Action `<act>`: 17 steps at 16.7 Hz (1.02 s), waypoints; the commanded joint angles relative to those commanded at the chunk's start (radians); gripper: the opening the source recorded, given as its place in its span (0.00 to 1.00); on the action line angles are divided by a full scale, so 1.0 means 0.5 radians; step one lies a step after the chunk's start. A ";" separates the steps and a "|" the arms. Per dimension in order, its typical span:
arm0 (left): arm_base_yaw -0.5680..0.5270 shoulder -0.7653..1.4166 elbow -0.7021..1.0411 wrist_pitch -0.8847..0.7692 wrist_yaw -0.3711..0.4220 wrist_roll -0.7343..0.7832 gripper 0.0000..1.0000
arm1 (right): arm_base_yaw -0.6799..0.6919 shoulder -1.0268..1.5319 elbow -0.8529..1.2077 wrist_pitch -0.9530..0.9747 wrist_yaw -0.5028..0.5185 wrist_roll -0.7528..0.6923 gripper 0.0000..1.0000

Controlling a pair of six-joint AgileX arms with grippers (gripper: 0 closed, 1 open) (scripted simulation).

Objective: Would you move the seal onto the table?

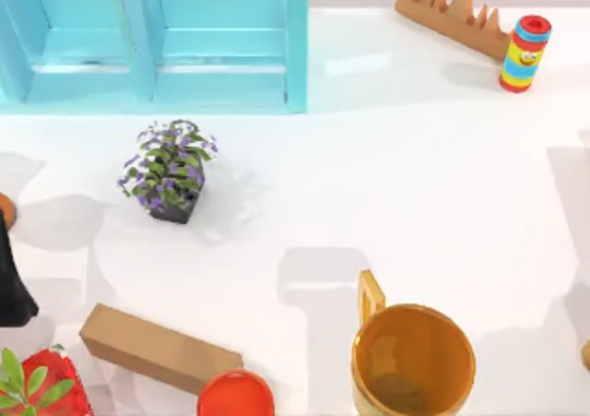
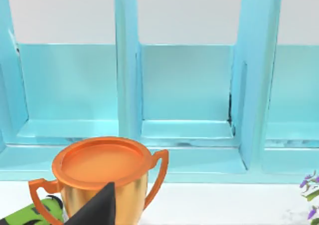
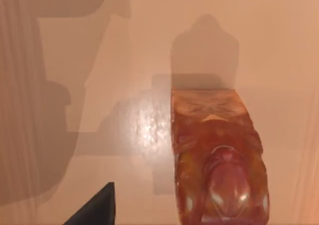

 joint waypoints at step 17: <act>0.000 0.000 0.000 0.000 0.000 0.000 1.00 | 0.040 0.129 -0.463 0.579 -0.002 0.041 0.62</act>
